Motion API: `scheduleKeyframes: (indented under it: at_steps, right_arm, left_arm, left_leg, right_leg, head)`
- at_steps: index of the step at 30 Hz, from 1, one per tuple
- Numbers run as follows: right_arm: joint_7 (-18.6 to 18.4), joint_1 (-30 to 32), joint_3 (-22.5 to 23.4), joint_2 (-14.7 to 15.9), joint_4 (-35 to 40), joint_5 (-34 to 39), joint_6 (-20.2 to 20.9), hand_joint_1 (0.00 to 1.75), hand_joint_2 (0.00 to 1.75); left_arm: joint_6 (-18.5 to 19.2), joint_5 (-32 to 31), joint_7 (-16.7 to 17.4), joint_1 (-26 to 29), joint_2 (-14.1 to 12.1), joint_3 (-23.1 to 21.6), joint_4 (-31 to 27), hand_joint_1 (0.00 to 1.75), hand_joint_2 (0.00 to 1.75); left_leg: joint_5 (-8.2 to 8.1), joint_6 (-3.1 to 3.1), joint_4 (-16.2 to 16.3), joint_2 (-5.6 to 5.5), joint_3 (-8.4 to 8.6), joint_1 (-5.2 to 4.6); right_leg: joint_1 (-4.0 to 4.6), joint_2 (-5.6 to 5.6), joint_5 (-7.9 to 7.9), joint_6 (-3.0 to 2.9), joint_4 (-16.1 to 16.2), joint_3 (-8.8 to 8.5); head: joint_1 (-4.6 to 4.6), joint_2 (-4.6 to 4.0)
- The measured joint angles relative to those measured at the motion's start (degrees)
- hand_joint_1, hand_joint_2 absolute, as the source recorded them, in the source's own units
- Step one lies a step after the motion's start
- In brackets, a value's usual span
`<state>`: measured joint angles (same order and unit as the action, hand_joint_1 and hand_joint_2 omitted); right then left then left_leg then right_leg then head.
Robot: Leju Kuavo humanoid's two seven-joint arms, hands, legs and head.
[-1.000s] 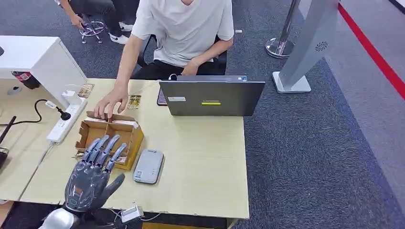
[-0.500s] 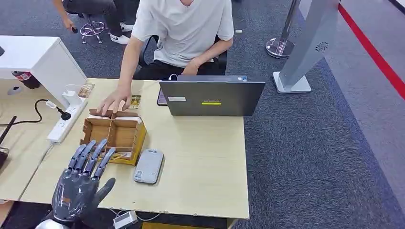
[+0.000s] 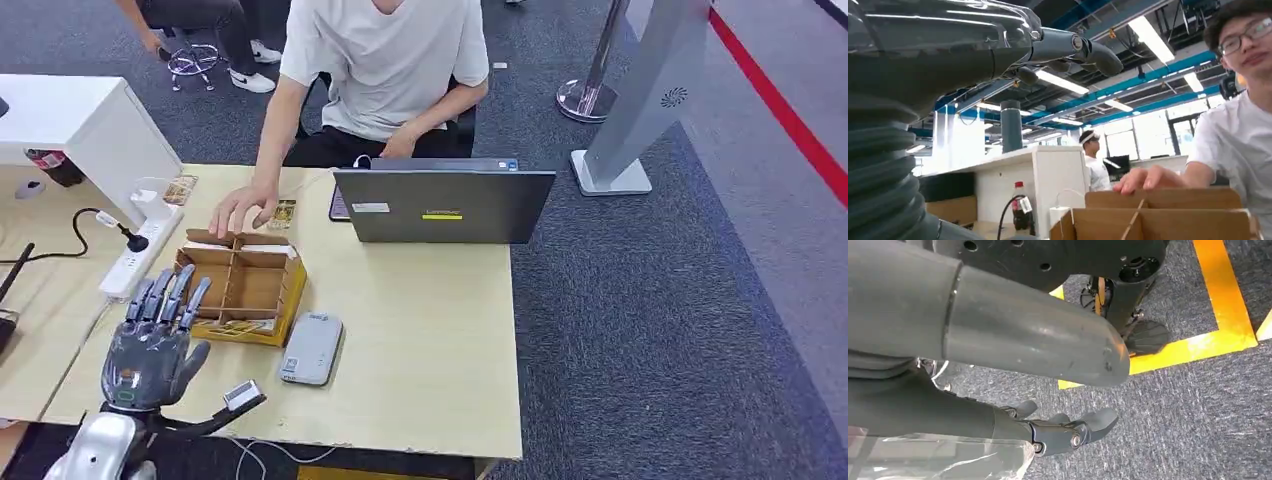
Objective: Pass the card to the sensor for recognition and then transmit it.
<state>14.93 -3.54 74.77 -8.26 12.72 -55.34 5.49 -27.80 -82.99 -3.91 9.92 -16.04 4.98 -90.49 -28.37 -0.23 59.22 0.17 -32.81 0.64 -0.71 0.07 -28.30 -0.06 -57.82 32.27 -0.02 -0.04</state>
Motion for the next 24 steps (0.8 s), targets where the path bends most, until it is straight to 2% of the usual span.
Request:
scheduleKeyframes:
  at_steps: [6, 24]
  right_arm:
    - [0.0, -0.05, -0.24, 0.04, 0.0, -0.09, 0.0, 0.0, 0.0]
    - [-0.39, -0.05, -0.55, 0.2, 0.0, -0.68, 0.09, 0.0, 0.0]
  left_arm:
    - [0.0, -0.41, 0.0, -1.84, 0.76, 0.09, 3.91, 0.0, 1.75]
    - [1.66, -1.05, 1.77, -4.39, 1.88, 0.09, 8.97, 0.0, 1.75]
  left_leg:
    - [0.0, 0.0, 0.0, 0.0, -0.01, 0.0]
    - [0.0, 0.0, 0.0, 0.0, 0.0, 0.0]
  right_leg:
    - [0.0, 0.0, 0.0, 0.0, 0.01, 0.01]
    - [0.0, 0.01, 0.0, 0.0, 0.0, 0.02]
  head:
    - [-0.02, 0.0]
    - [-0.02, 0.0]
